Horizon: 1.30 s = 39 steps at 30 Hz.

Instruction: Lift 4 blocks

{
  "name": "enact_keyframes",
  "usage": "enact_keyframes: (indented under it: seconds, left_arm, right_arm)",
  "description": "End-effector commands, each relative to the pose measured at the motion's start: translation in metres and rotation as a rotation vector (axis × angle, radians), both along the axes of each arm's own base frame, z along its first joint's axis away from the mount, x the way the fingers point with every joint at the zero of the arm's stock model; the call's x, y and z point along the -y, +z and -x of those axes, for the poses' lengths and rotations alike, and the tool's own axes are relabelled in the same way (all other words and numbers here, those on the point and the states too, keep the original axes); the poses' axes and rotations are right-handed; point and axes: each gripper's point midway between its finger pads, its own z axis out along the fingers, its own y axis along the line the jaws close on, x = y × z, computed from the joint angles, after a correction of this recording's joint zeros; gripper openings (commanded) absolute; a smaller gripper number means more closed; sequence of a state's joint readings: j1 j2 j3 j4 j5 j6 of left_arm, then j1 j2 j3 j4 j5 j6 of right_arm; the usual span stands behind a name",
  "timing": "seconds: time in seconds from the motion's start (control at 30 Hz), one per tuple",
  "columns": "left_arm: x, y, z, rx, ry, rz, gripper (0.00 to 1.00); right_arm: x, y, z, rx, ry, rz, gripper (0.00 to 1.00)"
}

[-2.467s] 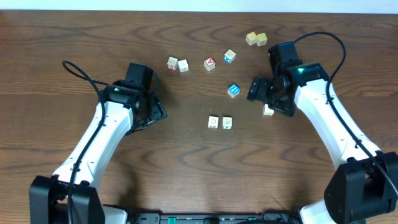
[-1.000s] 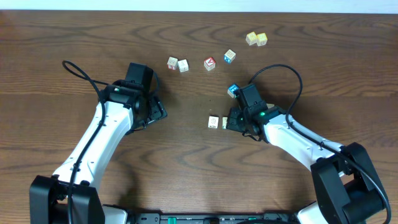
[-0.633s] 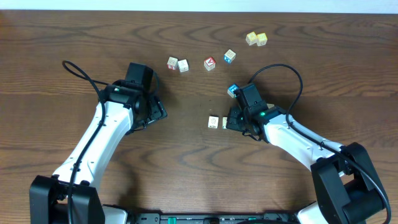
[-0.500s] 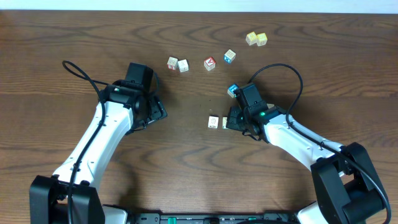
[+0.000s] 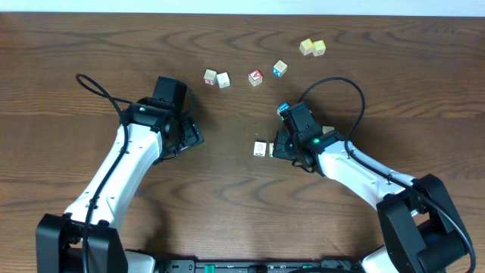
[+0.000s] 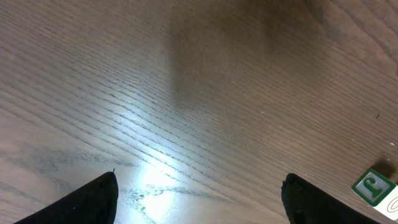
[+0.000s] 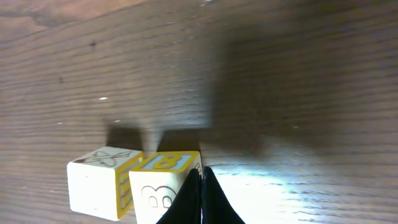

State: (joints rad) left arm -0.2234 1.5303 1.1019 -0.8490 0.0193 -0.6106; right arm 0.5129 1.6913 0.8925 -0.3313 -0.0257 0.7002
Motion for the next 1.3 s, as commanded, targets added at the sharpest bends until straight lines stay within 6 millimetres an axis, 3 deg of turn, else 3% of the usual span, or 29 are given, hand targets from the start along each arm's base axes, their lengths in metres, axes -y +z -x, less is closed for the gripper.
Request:
enact_keyframes:
  seconds: [0.0,1.27]
  left_arm:
    - [-0.0036,-0.0027,0.0016,-0.009,0.021,-0.011,0.84]
    - [-0.0036,-0.0027,0.0016,-0.009,0.021,-0.011,0.84]
  right_arm:
    - [-0.001,-0.0004,0.0019,0.01,0.007,0.014,0.01]
    - [-0.0069,-0.0008,0.0067,-0.01,0.023,-0.009,0.01]
